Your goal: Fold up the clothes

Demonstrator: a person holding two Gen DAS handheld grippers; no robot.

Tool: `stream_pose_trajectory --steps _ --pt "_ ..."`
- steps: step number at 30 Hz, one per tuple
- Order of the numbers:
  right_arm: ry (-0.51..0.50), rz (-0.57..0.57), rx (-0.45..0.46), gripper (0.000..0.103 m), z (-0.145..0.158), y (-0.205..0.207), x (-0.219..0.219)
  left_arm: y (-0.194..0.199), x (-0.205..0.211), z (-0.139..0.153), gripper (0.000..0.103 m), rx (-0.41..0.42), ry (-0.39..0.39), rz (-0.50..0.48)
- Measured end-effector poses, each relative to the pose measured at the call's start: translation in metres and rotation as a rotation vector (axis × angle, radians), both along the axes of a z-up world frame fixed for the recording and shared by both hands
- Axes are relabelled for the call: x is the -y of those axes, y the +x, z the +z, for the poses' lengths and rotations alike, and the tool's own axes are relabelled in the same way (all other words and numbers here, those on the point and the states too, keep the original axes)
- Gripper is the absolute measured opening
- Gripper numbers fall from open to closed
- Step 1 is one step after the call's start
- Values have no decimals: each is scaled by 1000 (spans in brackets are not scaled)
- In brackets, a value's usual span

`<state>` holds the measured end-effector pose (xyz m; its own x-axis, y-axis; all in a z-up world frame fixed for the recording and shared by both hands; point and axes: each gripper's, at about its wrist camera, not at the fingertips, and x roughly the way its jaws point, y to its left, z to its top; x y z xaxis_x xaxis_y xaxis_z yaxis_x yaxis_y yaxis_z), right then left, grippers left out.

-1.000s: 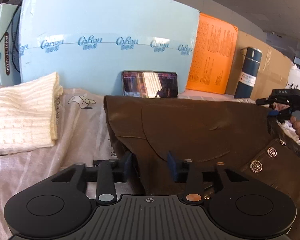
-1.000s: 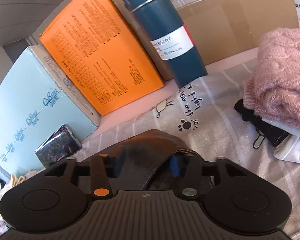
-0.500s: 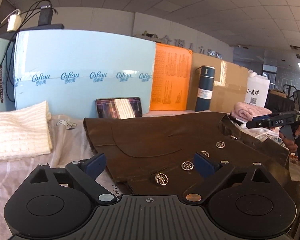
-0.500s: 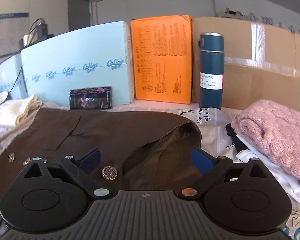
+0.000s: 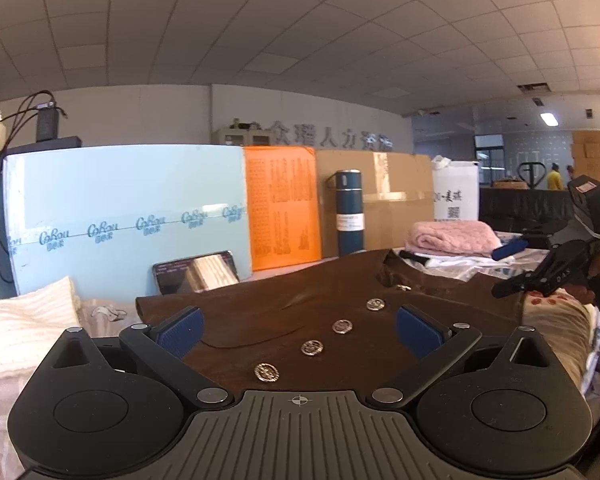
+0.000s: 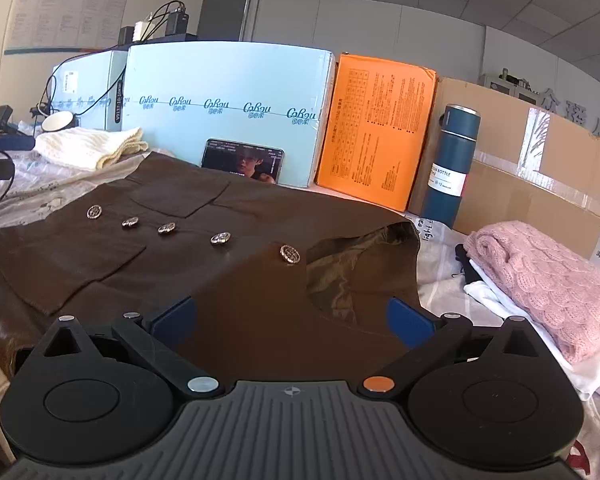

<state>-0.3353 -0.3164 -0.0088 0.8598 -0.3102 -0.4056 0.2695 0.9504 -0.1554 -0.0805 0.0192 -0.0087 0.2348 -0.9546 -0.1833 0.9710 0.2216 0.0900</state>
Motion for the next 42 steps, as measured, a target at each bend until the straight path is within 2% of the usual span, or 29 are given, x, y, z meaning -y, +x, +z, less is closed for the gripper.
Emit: stream_pose_trajectory --steps 6,10,12,15,21,25,29,31,32,33,35,38,42 --pt "-74 84 -58 103 -14 -18 -18 -36 -13 -4 103 170 234 -128" --pt "-78 127 -81 103 -21 -21 -19 -50 -16 -13 103 233 360 -182" --pt "-72 148 -85 103 -22 -20 -19 -53 -12 -18 103 248 404 -188" --pt "-74 175 -87 103 -23 -17 -20 -60 1 -27 103 314 471 -170" --pt "-58 198 -90 103 -23 -19 -18 -63 17 -30 103 367 475 -118" --pt "-50 214 -85 103 -23 -23 -18 -56 28 -33 103 368 430 -71" --pt "-50 238 -93 103 -23 -26 -19 -58 38 -38 103 376 408 -92" --pt "-49 235 -104 103 -24 -26 -19 -60 39 -37 94 396 387 -130" --pt "-48 236 -109 103 -25 -26 -18 -58 40 -35 80 374 379 -144" --pt "-47 240 -113 103 -25 -25 -18 -54 41 -33 60 346 372 -155" --pt "-49 248 -118 103 -26 -24 -19 -47 42 -30 37 278 342 -175" --pt "-50 269 -122 103 -28 -20 -20 -38 44 -28 27 187 275 -190" --pt "-59 305 -131 103 -30 -5 -22 -20 52 -24 27 54 221 -139"
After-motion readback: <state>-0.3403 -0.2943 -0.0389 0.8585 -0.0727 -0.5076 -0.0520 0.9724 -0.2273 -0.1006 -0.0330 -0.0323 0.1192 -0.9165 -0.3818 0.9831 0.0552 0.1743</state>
